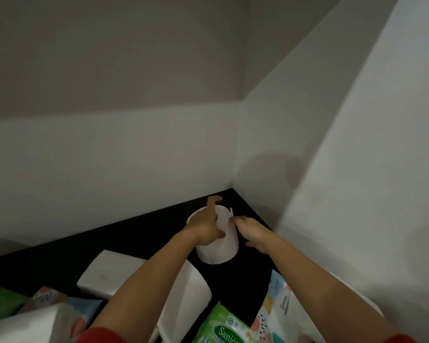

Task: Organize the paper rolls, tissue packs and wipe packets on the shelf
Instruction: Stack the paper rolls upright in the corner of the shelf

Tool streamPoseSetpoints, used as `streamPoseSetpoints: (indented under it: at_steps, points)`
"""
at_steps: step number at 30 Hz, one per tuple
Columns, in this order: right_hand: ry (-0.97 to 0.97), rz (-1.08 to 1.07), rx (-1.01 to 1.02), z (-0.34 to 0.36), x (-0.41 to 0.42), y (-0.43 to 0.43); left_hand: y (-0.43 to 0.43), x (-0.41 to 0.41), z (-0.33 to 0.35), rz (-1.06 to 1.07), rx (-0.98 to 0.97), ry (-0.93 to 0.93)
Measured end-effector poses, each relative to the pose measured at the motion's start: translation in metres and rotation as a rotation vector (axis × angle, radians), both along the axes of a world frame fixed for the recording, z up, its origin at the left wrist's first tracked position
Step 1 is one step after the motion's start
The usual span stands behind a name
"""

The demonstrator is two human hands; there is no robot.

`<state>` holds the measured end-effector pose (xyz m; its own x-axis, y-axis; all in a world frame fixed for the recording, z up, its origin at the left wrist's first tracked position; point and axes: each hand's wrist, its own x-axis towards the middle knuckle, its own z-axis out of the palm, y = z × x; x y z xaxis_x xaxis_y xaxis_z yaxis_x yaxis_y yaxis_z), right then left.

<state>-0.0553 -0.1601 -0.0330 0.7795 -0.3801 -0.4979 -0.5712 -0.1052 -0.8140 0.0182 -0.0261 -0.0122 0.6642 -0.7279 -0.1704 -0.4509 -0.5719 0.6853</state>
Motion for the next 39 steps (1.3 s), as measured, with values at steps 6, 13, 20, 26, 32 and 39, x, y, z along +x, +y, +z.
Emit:
streamPoseSetpoints:
  at_steps: [6, 13, 20, 26, 32, 39]
  points:
    - [0.010, -0.008, 0.078, -0.015, 0.006, -0.001, -0.004, -0.001, -0.013, -0.141, 0.086, -0.077]
    - [-0.013, -0.037, 0.108, -0.025, 0.010, 0.004, 0.009, 0.012, -0.001, -0.026, -0.143, 0.029]
    - [0.047, -0.215, 0.077, -0.026, 0.021, 0.017, 0.019, 0.038, -0.013, 0.333, 0.023, 0.035]
    - [0.062, -0.279, 0.006, -0.028, 0.039, 0.020, 0.006, 0.045, -0.012, 0.390, -0.014, 0.485]
    - [-0.020, -0.315, -0.028, -0.033, 0.044, -0.001, -0.014, 0.050, -0.012, 0.296, -0.044, 0.541]
    - [-0.039, -0.281, -0.118, -0.079, 0.082, -0.060, -0.037, 0.064, -0.023, 0.313, -0.206, 0.712]
